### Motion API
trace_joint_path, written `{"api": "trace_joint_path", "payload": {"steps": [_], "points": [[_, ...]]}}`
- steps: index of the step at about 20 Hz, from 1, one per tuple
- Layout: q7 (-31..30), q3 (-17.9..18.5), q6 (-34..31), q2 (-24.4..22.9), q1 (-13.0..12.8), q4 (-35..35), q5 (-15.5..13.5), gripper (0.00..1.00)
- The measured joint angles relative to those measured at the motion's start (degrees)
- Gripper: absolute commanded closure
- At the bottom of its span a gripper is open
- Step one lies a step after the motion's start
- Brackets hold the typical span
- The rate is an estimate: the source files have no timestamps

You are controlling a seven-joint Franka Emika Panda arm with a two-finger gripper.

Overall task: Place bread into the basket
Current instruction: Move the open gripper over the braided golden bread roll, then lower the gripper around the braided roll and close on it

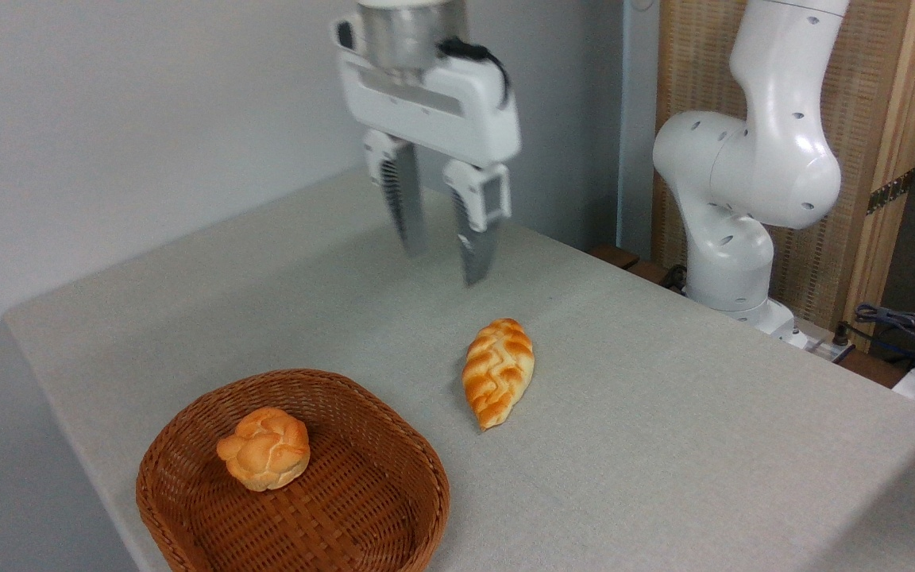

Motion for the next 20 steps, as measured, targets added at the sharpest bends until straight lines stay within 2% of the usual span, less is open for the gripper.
{"api": "trace_joint_path", "payload": {"steps": [3, 8, 13, 20], "points": [[0.0, 0.1, 1.6, -4.0, 0.0, -7.9, 0.0, 0.0], [0.0, 0.2, 5.8, -5.0, 0.0, -15.6, 1.8, 0.0], [0.0, 0.2, 11.4, -4.9, -0.2, -20.3, 2.0, 0.0], [0.0, 0.2, 17.1, -4.3, -2.2, -23.4, 2.0, 0.0]]}}
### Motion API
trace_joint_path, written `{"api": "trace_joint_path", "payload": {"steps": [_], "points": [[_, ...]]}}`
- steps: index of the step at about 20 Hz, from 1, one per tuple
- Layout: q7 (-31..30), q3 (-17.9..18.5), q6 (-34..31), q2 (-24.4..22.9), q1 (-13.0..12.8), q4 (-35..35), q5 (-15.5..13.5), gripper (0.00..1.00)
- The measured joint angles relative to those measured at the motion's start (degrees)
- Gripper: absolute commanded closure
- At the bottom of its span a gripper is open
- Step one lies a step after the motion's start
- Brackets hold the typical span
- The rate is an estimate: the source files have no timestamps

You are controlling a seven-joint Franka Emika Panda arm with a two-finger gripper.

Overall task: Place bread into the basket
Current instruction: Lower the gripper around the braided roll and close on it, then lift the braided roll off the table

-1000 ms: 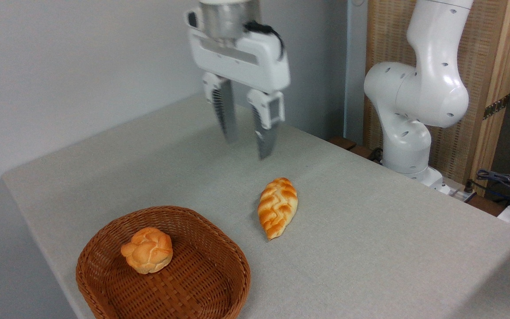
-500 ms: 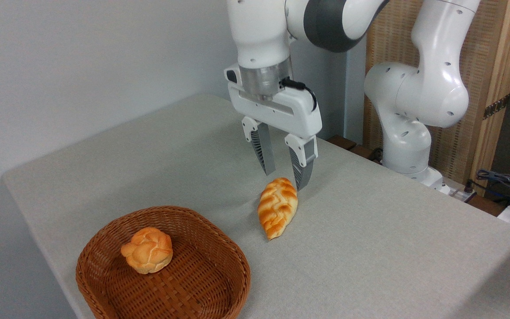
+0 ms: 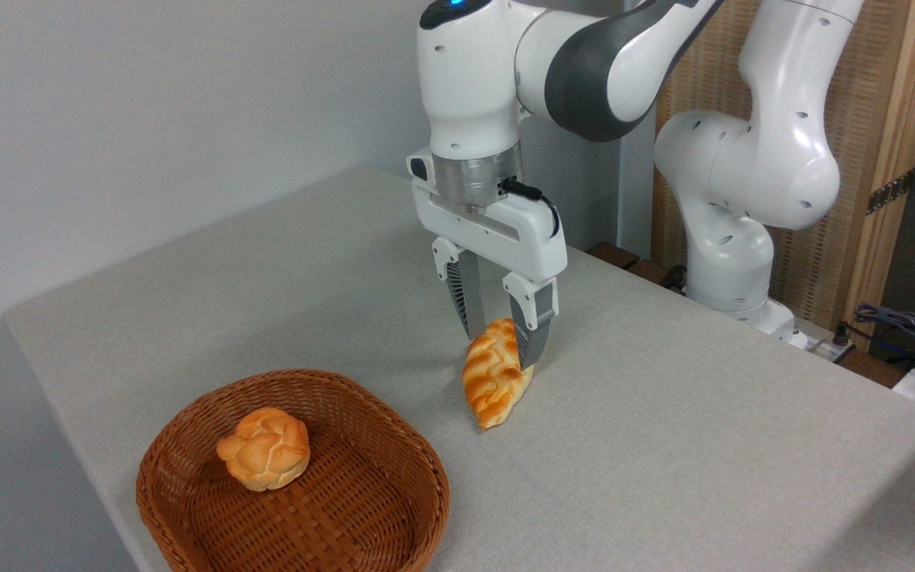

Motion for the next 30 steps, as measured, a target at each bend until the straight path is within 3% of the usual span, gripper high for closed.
{"api": "trace_joint_path", "payload": {"steps": [4, 8, 10, 12, 15, 17, 26, 28, 30], "points": [[0.2, 0.0, 0.8, 0.9, -1.0, -0.1, 0.0, 0.0], [5.0, 0.0, 1.1, 1.5, -1.7, -1.1, 0.0, 0.02], [6.0, 0.0, 1.4, 1.7, -1.8, -1.4, 0.1, 0.15], [6.3, 0.0, 1.9, 1.7, -1.8, -1.6, 0.1, 0.49], [6.5, 0.0, 2.4, 1.7, -1.8, -2.0, 0.1, 0.85], [6.6, 0.0, 2.4, 1.7, -1.8, -2.0, 0.2, 0.9], [7.2, 0.0, 2.7, 1.6, -2.0, -2.0, 0.2, 0.91], [7.2, 0.0, 2.8, 1.5, -2.1, -1.6, 0.2, 0.99], [7.2, 0.0, 2.6, 1.5, -2.1, 0.1, 0.2, 1.0]]}}
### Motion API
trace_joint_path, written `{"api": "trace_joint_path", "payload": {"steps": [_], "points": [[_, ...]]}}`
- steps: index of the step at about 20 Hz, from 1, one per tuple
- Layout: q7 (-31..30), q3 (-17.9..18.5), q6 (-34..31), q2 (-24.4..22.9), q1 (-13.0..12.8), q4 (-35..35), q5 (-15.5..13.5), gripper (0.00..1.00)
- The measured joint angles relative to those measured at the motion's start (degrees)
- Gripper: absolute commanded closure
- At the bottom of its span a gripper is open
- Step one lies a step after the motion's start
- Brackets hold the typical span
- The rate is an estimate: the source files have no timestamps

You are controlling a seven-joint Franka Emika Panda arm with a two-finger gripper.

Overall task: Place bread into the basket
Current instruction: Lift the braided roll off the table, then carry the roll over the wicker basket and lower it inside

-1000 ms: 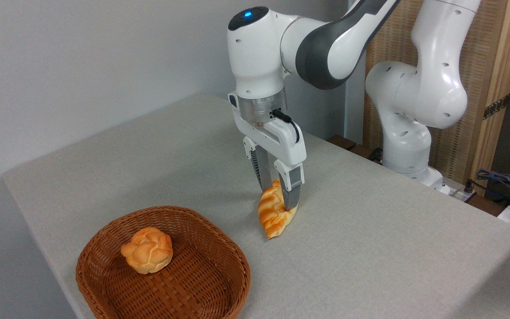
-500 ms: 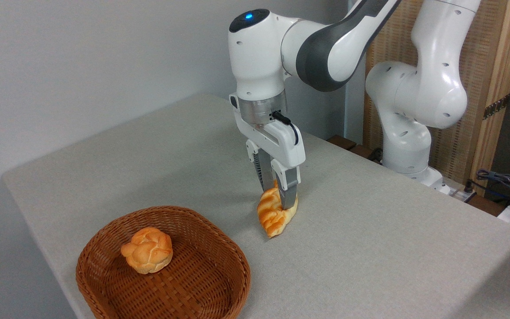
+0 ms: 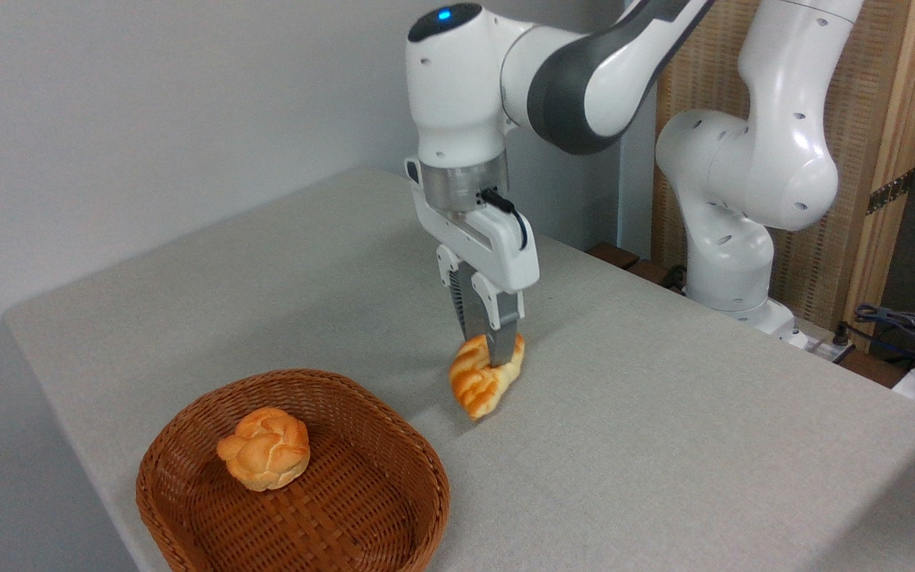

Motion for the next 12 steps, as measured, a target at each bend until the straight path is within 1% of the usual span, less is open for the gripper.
{"api": "trace_joint_path", "payload": {"steps": [2, 4, 7, 9, 11, 12], "points": [[0.0, 0.0, -1.8, 0.0, 0.0, 3.5, 0.0, 1.0], [-0.1, 0.3, -4.1, 0.0, 0.0, 8.6, 0.0, 0.98], [-0.1, 2.5, -5.1, 1.7, 0.0, 16.7, -0.2, 0.95], [-0.1, 3.2, -5.1, 4.7, 0.0, 21.2, -1.1, 0.95], [-0.1, 3.2, -5.1, 10.0, -0.1, 26.1, -1.4, 0.94], [-0.1, 3.2, -5.0, 13.2, -0.1, 28.7, -1.5, 0.92]]}}
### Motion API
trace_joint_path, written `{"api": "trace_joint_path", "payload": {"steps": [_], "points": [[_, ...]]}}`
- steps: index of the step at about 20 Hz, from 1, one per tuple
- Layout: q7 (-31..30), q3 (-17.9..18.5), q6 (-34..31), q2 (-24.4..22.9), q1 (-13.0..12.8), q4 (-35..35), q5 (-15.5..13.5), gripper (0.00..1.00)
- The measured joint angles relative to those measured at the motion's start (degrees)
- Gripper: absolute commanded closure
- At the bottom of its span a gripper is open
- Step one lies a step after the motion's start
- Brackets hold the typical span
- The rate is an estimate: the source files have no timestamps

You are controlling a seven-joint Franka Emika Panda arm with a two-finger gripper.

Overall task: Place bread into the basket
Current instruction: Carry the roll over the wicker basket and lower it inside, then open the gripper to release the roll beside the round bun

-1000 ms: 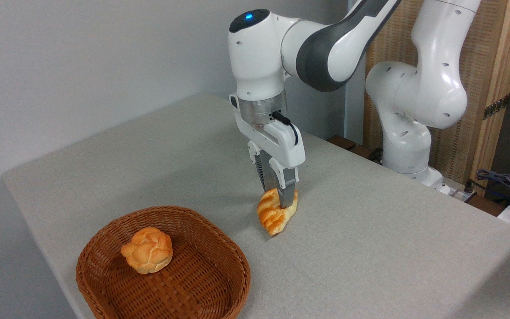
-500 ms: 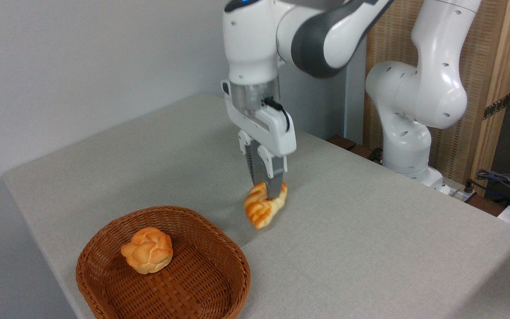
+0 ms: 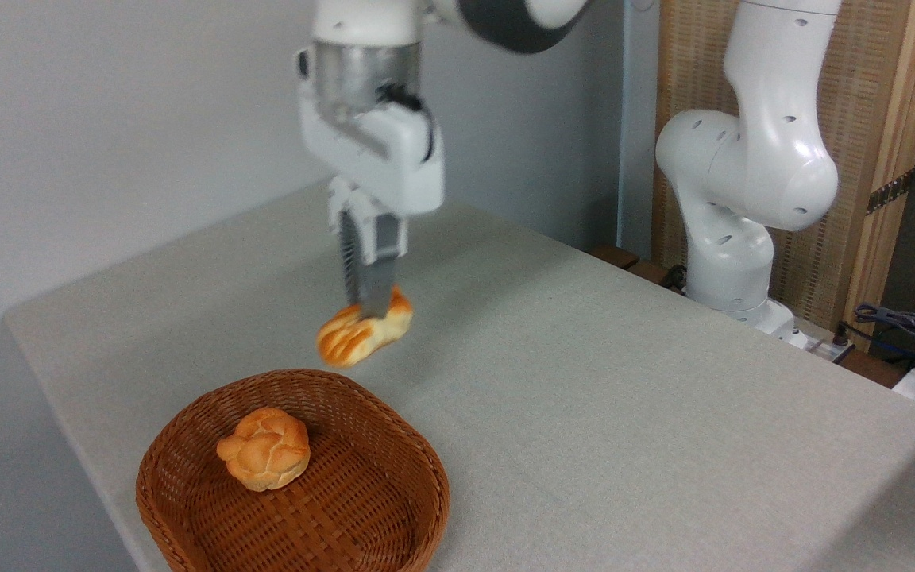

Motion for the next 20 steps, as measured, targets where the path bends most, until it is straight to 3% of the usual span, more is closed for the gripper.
{"api": "trace_joint_path", "payload": {"steps": [3, 4, 6, 8, 10, 14, 20], "points": [[0.0, 0.0, 0.4, 9.6, 0.0, 8.3, 0.0, 0.92], [0.0, 0.1, 0.6, 12.6, 0.0, 11.4, 0.0, 0.87], [0.0, 0.1, 0.6, 18.2, 0.1, 17.3, 0.0, 0.67], [0.0, 0.2, 0.6, 21.6, 0.2, 20.3, 0.0, 0.38], [0.1, 0.6, 0.6, 23.1, 0.2, 21.2, 1.2, 0.29], [0.2, 1.6, 0.5, 23.6, 0.4, 21.3, 5.1, 0.01], [0.9, 2.5, 0.4, 23.6, 0.4, 21.3, 5.7, 0.0]]}}
